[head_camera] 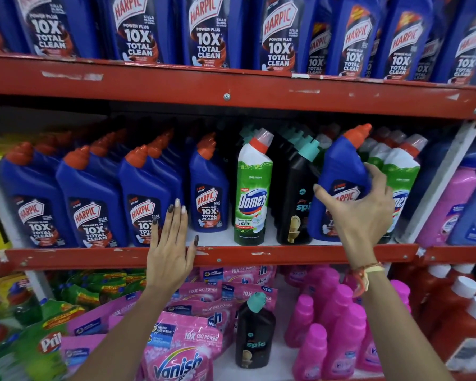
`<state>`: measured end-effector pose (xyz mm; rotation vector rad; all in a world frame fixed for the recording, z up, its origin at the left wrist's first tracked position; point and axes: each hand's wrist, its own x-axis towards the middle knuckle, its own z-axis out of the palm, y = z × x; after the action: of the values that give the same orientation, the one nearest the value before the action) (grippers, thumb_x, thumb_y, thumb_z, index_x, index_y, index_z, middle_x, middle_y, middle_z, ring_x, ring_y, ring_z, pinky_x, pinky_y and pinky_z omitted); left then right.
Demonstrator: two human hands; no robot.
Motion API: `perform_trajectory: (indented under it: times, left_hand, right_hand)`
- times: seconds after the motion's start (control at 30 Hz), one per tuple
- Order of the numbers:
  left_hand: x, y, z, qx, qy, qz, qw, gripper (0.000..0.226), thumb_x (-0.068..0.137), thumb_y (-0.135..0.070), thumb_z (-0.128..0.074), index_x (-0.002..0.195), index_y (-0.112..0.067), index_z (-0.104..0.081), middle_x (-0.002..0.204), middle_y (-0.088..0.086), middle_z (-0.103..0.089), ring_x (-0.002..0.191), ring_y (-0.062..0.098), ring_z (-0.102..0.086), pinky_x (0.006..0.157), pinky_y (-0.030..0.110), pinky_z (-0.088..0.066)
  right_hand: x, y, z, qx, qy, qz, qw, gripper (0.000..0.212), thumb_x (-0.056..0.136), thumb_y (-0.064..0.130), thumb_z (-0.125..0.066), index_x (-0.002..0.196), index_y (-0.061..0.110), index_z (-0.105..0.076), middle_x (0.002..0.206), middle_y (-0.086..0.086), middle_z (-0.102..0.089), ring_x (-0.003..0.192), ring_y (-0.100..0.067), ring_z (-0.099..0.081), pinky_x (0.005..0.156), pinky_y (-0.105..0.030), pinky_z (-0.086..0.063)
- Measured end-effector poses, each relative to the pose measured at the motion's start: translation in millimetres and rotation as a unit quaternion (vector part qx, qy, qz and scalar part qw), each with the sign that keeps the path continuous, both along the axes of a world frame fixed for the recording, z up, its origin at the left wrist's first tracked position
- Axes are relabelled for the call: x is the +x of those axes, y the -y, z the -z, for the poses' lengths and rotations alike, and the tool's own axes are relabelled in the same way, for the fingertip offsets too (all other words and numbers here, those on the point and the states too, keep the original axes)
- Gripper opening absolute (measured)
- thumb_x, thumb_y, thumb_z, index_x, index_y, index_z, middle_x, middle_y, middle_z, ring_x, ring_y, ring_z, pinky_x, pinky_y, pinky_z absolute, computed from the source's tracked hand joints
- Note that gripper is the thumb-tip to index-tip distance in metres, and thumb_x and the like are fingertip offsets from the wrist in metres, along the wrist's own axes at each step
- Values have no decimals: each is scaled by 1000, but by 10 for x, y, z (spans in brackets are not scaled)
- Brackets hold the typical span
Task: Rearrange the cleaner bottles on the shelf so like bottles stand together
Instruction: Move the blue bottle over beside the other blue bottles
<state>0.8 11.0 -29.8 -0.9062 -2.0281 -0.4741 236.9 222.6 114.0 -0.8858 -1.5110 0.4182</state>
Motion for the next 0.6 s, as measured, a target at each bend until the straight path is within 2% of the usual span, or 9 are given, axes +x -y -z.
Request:
perform_trajectory:
  times: [0.13, 0.27, 0.37, 0.5, 0.6]
  left_hand:
    - [-19, 0, 15, 13, -3, 10, 1000, 69, 104, -43, -26, 158, -1, -15, 168, 12, -7, 155, 22, -8, 125, 41, -6]
    - [-71, 37, -58, 79, -2, 7, 997, 70, 103, -37, -31, 158, 0, -9, 168, 11, 5, 155, 23, -2, 124, 39, -5]
    - [-209, 135, -149, 86, -8, -23, 996, 69, 103, -34, -32, 158, 0, -9, 167, 10, 7, 155, 21, 2, 124, 39, -3]
    - [-313, 172, -83, 77, -23, -22, 996, 67, 102, -34, -29, 159, -3, -9, 168, 7, 6, 155, 20, 0, 124, 41, -4]
    - [-353, 174, -63, 74, -30, -20, 997, 69, 100, -33, -31, 159, -4, -7, 168, 8, 4, 155, 21, -2, 123, 45, -8]
  right_hand:
    - [-151, 458, -73, -11, -6, -84, 996, 89, 50, 63, -82, 127, 31, -51, 117, -2, -61, 107, -25, -58, 88, -38, -46]
    - [-460, 913, -59, -24, 10, -177, 984, 86, 44, 70, -80, 117, 37, -49, 110, 6, -61, 99, -17, -62, 86, -38, -52]
    - [-762, 1189, -2, -16, 31, -201, 979, 86, 45, 69, -81, 117, 34, -48, 107, 5, -57, 100, -19, -59, 81, -31, -47]
    - [-1143, 1370, 70, -6, 33, -217, 976, 86, 47, 63, -84, 116, 29, -47, 108, 3, -52, 103, -20, -54, 72, -24, -33]
    - [-1357, 1379, 139, -4, 51, -214, 976, 86, 48, 58, -86, 118, 27, -46, 111, -2, -51, 104, -24, -53, 73, -28, -39]
